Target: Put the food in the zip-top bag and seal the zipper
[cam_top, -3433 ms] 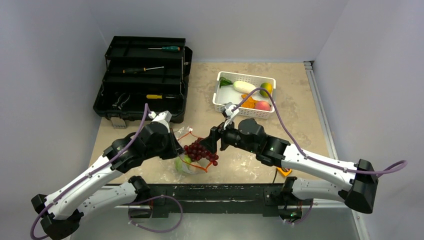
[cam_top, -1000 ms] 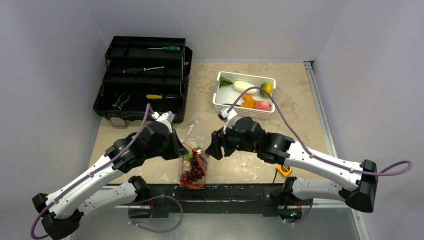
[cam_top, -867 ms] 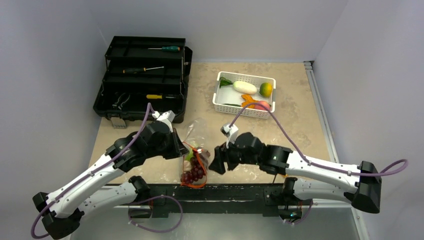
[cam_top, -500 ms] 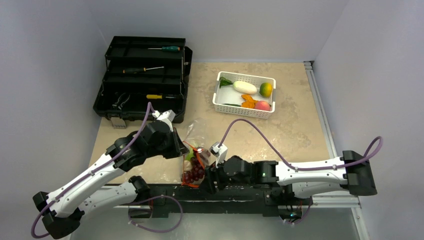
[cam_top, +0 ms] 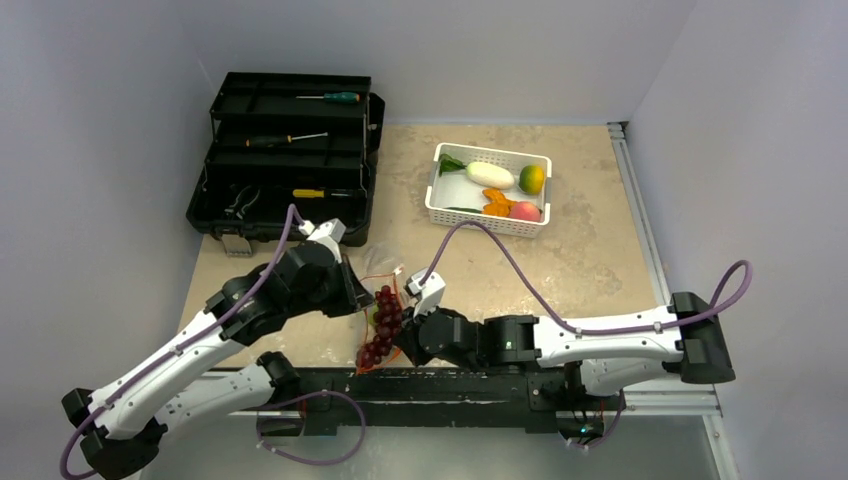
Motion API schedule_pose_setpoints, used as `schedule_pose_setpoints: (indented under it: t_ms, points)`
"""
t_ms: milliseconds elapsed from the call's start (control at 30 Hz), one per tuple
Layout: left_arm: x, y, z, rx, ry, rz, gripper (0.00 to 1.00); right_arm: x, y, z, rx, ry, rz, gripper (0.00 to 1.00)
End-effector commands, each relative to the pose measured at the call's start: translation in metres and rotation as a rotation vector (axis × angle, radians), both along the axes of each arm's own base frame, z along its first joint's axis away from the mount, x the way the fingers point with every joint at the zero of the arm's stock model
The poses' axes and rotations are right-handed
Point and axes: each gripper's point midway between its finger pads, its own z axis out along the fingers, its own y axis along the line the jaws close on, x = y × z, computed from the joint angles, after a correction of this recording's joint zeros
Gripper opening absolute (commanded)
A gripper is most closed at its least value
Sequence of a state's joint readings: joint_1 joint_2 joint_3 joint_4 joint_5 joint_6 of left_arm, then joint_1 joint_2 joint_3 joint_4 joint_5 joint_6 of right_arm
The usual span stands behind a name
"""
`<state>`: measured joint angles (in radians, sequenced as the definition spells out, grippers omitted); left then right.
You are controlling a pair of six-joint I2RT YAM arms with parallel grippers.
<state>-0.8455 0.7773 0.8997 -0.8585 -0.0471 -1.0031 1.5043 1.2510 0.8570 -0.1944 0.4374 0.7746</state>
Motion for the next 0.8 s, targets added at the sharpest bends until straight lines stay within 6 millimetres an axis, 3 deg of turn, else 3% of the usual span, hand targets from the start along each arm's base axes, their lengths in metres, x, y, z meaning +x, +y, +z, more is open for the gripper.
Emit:
schedule_pose_setpoints:
  t_ms: [0,133,233,500,600,767]
  points:
    - [0.002,0.006,0.032,-0.036,-0.082,0.009,0.0,0.027,0.006,0.083,0.122,-0.151,-0.084,0.0]
    - [-0.002,0.023,0.044,-0.006,-0.107,0.033,0.0,0.041,0.009,0.127,0.2,-0.165,-0.045,0.0]
    - [-0.008,0.028,0.053,-0.035,-0.121,0.036,0.0,0.055,0.01,0.137,0.197,-0.103,-0.01,0.0]
    - [-0.012,0.02,0.0,-0.013,0.001,0.048,0.0,0.082,0.018,0.094,0.097,-0.047,0.029,0.0]
    - [-0.013,0.02,0.018,-0.049,-0.028,0.046,0.0,0.089,0.019,0.102,0.068,-0.07,0.034,0.0]
    - [-0.01,0.03,0.066,-0.113,-0.144,0.064,0.0,0.089,0.018,0.144,0.131,-0.126,0.049,0.0]
